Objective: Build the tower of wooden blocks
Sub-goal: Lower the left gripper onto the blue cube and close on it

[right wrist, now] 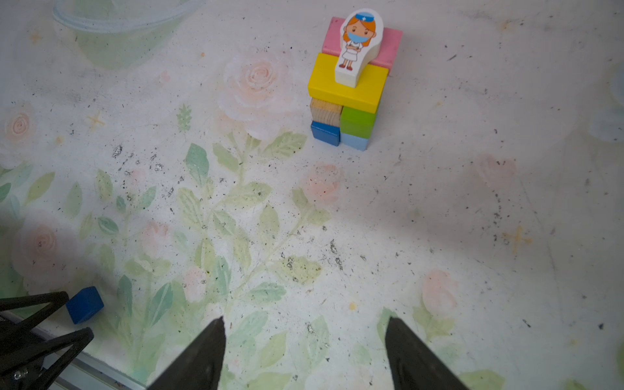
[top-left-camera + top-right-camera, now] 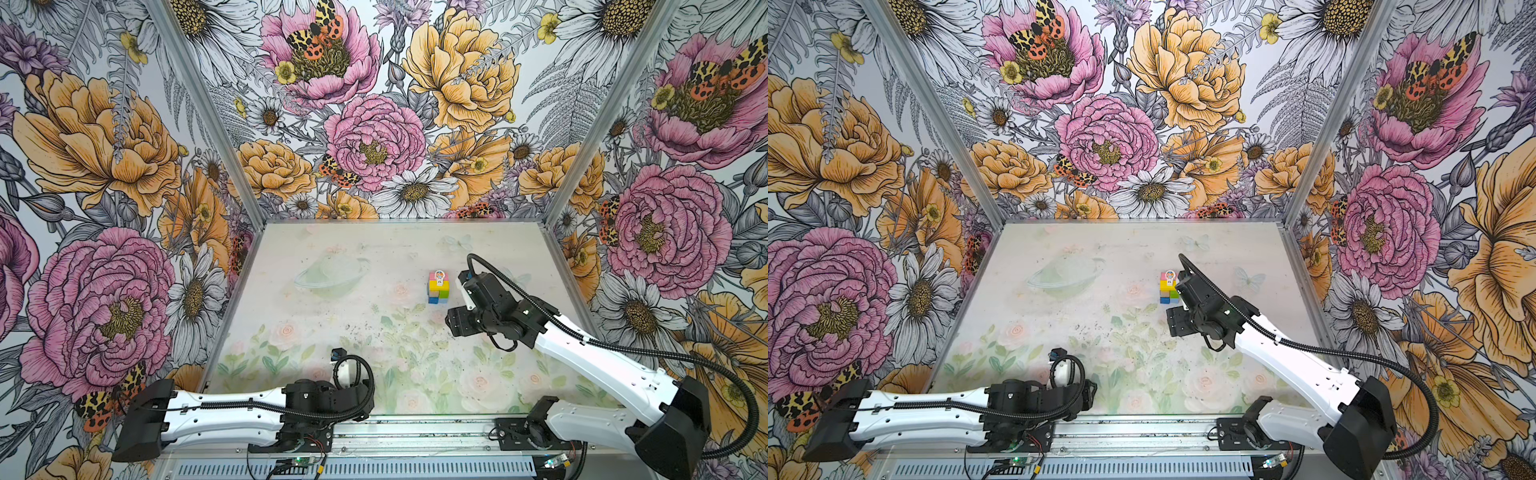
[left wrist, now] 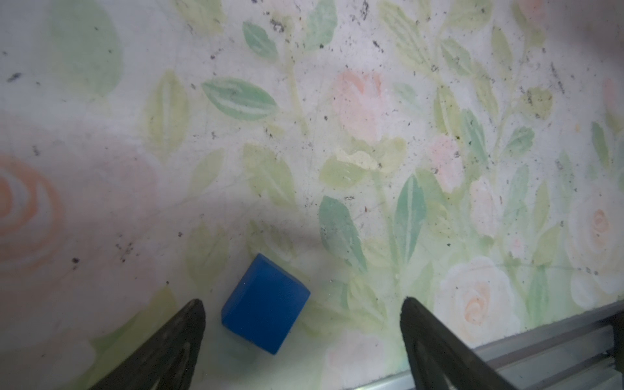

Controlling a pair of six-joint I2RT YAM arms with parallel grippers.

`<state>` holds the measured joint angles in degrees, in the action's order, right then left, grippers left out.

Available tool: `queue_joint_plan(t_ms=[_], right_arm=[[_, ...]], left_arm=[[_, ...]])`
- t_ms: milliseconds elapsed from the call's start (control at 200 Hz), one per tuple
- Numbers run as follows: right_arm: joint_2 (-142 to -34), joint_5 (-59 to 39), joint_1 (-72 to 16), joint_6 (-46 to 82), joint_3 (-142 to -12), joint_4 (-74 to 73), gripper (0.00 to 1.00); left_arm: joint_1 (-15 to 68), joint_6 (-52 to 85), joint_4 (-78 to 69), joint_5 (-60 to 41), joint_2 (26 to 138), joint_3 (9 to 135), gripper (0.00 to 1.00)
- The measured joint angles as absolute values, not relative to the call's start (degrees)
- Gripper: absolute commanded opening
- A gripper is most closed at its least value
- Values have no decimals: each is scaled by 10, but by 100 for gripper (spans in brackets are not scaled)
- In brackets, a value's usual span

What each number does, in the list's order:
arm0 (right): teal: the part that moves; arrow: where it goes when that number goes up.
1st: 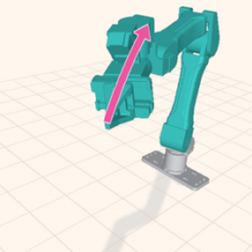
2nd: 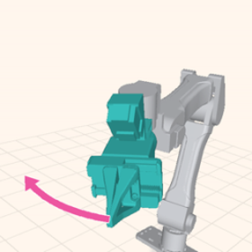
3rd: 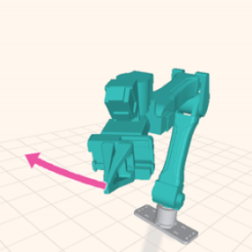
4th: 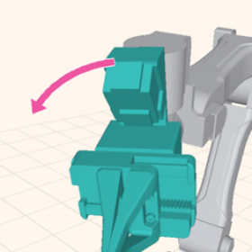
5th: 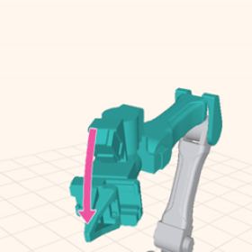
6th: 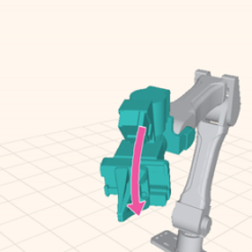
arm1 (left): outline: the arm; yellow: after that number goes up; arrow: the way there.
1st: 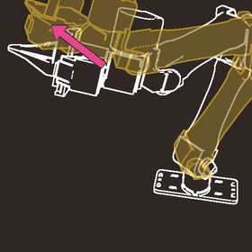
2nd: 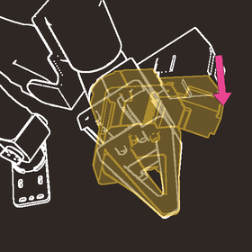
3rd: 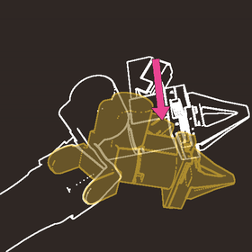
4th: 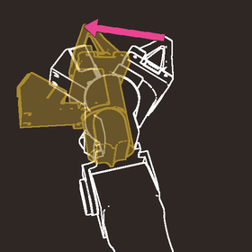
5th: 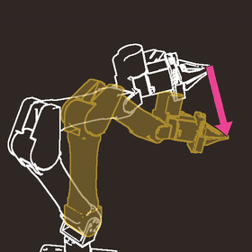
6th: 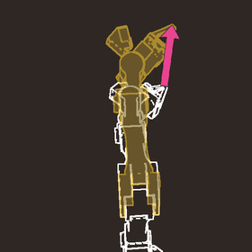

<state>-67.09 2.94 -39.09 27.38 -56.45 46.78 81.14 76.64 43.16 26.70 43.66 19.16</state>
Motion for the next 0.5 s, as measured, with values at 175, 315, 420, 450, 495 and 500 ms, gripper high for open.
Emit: queue_joint_plan(t_ms=[175,315,420,450,495,500], right_arm=[[-671,29,-391,273,-560,459,78],[-671,29,-391,270,-553,454,79],[-671,29,-391,269,-553,451,79],[-671,29,-391,269,-553,449,79],[-671,29,-390,268,-553,447,79],[-671,29,-390,267,-553,447,79]], left_arm=[[811,774,469,258,434,204,82],[807,776,485,239,431,204,73],[795,776,489,226,431,203,70],[790,775,490,222,432,203,68],[783,772,491,218,432,203,66],[782,772,492,218,432,203,66]])
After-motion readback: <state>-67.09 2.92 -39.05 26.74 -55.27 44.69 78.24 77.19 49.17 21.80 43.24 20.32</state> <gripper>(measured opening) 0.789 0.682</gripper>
